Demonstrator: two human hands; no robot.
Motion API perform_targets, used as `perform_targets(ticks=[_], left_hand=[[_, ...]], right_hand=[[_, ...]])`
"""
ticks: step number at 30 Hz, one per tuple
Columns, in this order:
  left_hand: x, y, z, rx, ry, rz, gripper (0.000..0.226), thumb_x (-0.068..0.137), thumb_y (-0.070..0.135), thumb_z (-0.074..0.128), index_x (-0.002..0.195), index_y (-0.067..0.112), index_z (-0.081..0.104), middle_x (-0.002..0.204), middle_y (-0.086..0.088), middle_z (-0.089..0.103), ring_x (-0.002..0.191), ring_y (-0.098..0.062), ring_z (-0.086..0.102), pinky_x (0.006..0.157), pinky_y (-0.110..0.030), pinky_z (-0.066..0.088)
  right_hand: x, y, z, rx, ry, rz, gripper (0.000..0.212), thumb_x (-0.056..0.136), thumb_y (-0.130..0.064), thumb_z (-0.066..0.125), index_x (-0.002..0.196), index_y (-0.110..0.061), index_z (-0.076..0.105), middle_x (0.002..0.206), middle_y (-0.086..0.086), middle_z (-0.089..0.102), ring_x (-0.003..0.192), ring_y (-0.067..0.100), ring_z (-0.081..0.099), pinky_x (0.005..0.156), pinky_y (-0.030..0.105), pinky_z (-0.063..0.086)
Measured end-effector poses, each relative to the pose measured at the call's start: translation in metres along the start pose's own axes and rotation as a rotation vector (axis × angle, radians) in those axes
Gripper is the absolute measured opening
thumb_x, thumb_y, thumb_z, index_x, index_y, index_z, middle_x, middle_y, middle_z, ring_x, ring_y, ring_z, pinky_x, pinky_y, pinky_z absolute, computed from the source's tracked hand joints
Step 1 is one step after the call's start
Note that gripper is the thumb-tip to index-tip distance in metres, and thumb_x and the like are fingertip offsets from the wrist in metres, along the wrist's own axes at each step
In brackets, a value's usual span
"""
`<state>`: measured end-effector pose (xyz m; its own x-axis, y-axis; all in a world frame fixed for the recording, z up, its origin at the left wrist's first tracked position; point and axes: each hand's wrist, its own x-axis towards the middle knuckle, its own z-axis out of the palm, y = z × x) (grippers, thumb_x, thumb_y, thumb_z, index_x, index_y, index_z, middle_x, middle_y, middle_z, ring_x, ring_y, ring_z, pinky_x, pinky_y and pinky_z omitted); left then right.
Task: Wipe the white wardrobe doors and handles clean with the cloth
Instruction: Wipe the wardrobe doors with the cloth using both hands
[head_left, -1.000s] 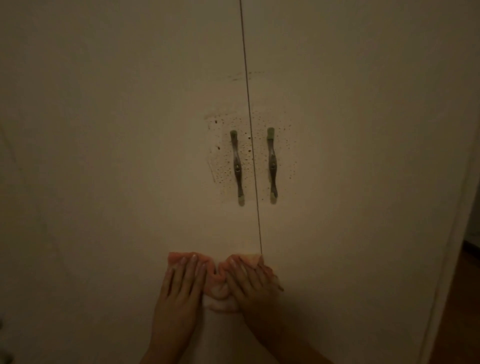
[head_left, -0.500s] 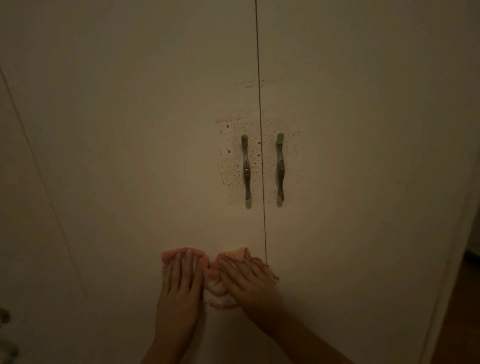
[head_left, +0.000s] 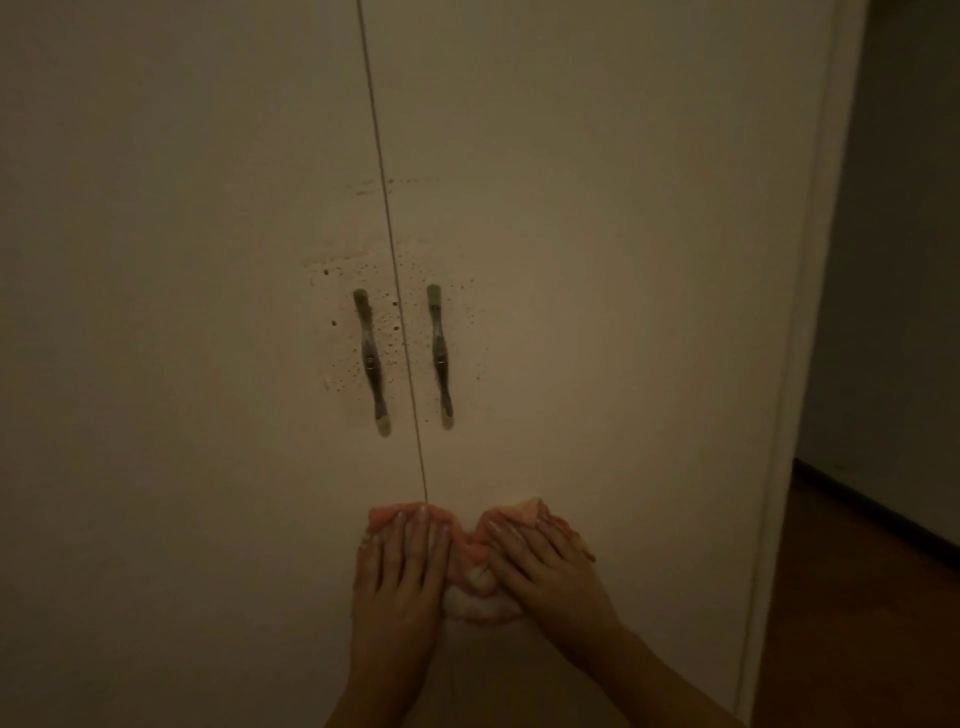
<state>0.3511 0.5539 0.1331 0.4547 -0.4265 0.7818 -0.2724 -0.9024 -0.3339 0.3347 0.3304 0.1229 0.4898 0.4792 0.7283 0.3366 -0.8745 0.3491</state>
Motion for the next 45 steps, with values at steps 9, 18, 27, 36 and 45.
perform_targets(ticks=[9, 18, 27, 36, 45], left_hand=[[0.044, 0.091, -0.001, -0.065, 0.055, 0.077, 0.050, 0.089, 0.018, 0.040, 0.136, 0.012, 0.055, 0.148, -0.016, 0.042, 0.135, -0.036, 0.038, 0.105, -0.053, 0.036], [0.071, 0.166, 0.008, -0.167, 0.125, 0.146, 0.049, 0.093, 0.020, 0.040, 0.141, 0.013, 0.049, 0.150, -0.013, 0.039, 0.137, -0.034, 0.037, 0.111, -0.052, 0.030], [0.095, 0.219, 0.014, -0.224, 0.136, 0.191, 0.046, 0.098, 0.018, 0.030, 0.136, 0.014, 0.055, 0.147, -0.011, 0.045, 0.135, -0.032, 0.043, 0.119, -0.050, 0.016], [0.116, 0.221, 0.004, -0.278, 0.141, 0.236, 0.047, 0.100, 0.021, 0.025, 0.137, 0.014, 0.054, 0.146, -0.008, 0.047, 0.134, -0.027, 0.045, 0.109, -0.046, 0.033], [0.191, 0.190, -0.039, -0.200, 0.199, 0.207, 0.068, 0.084, 0.033, 0.050, 0.146, 0.008, 0.038, 0.155, -0.012, 0.034, 0.143, -0.031, 0.027, 0.117, -0.049, 0.018]], right_hand=[[-0.059, 0.078, -0.017, -0.095, 0.007, 0.110, 0.042, 0.096, -0.025, 0.050, 0.138, -0.021, 0.056, 0.156, 0.007, 0.037, 0.141, 0.027, 0.039, 0.112, 0.047, 0.035], [-0.107, 0.137, -0.033, -0.174, -0.002, 0.199, 0.054, 0.092, -0.023, 0.047, 0.146, -0.020, 0.041, 0.155, 0.011, 0.034, 0.143, 0.031, 0.031, 0.123, 0.047, 0.010], [-0.140, 0.182, -0.045, -0.169, -0.042, 0.267, 0.066, 0.090, -0.021, 0.043, 0.154, -0.019, 0.027, 0.167, 0.008, 0.002, 0.154, 0.026, 0.003, 0.119, 0.043, 0.014], [-0.131, 0.199, -0.052, -0.161, -0.025, 0.344, 0.056, 0.102, -0.028, 0.032, 0.156, -0.023, 0.016, 0.167, 0.009, 0.002, 0.151, 0.030, 0.013, 0.115, 0.043, 0.019], [-0.043, 0.225, -0.105, -0.051, 0.012, 0.394, 0.072, 0.095, -0.024, 0.039, 0.159, -0.024, 0.009, 0.165, 0.012, 0.016, 0.151, 0.034, 0.017, 0.113, 0.056, 0.026]])
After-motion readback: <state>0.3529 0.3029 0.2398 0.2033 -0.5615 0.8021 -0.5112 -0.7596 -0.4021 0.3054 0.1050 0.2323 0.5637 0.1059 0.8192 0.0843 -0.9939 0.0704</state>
